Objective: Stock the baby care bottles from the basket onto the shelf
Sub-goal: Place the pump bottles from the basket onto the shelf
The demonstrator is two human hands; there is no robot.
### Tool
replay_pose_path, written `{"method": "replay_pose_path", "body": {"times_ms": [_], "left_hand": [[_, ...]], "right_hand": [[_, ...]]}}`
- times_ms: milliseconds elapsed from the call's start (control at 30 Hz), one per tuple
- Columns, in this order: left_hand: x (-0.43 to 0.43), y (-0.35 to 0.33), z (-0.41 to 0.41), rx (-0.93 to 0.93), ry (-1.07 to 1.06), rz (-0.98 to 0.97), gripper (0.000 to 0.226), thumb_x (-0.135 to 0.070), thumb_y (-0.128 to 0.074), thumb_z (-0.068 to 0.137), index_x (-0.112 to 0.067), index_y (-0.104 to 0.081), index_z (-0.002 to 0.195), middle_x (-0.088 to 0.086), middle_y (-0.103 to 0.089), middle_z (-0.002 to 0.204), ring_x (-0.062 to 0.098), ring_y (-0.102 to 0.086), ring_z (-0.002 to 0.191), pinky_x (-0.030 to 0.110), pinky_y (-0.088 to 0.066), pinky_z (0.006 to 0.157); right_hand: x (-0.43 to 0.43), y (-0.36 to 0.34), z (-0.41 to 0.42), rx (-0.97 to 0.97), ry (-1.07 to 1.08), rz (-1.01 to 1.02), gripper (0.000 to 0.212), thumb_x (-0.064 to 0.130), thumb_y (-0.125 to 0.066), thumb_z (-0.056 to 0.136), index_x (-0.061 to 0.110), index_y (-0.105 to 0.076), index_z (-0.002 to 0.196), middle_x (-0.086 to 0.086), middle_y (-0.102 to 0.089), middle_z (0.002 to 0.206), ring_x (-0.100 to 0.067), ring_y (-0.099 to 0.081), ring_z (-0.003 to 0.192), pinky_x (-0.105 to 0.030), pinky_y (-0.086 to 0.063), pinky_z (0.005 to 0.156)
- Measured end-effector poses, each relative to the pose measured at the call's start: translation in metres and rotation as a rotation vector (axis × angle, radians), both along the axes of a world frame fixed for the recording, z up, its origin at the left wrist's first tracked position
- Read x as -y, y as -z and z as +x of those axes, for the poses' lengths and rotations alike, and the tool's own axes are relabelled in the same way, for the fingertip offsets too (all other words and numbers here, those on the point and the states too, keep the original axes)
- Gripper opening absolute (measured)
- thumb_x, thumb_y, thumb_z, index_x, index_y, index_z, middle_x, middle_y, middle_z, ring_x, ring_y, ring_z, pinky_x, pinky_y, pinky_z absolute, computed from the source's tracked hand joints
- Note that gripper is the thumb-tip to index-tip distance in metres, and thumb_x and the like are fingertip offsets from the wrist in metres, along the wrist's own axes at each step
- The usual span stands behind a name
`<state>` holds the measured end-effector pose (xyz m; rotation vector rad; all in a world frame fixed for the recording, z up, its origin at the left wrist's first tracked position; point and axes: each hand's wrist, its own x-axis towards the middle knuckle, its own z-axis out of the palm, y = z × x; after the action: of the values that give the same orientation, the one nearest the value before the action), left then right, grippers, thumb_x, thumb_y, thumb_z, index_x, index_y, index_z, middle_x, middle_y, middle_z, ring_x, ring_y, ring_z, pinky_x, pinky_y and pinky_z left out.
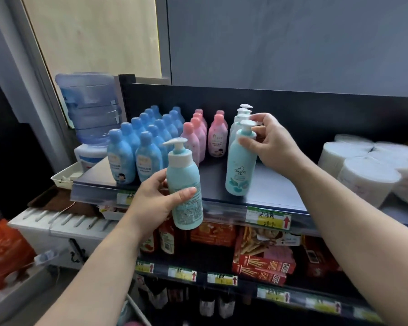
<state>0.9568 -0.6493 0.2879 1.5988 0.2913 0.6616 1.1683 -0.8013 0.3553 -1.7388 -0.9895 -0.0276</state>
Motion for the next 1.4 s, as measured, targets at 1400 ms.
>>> {"method": "replay_pose_path", "body": {"times_ms": [1400], "left_hand": [[0.118,-0.014,0.116,-0.033,0.416,-0.025,0.074,-0.042,-0.084,0.056,-0.030,-0.051,0.121,0.003,-0.065,0.117,0.019,-0.062,0.110,0.036,-0.053,0.090]], "right_hand": [[0.106,-0.019,0.004,-0.396,-0.248,0.144,0.019,0.000,-0.073,0.077,0.010,-0.069,0.092,-0.002,-0.073,0.085,-0.009,-0.066,0.074,-0.018,-0.052,0.066]]}}
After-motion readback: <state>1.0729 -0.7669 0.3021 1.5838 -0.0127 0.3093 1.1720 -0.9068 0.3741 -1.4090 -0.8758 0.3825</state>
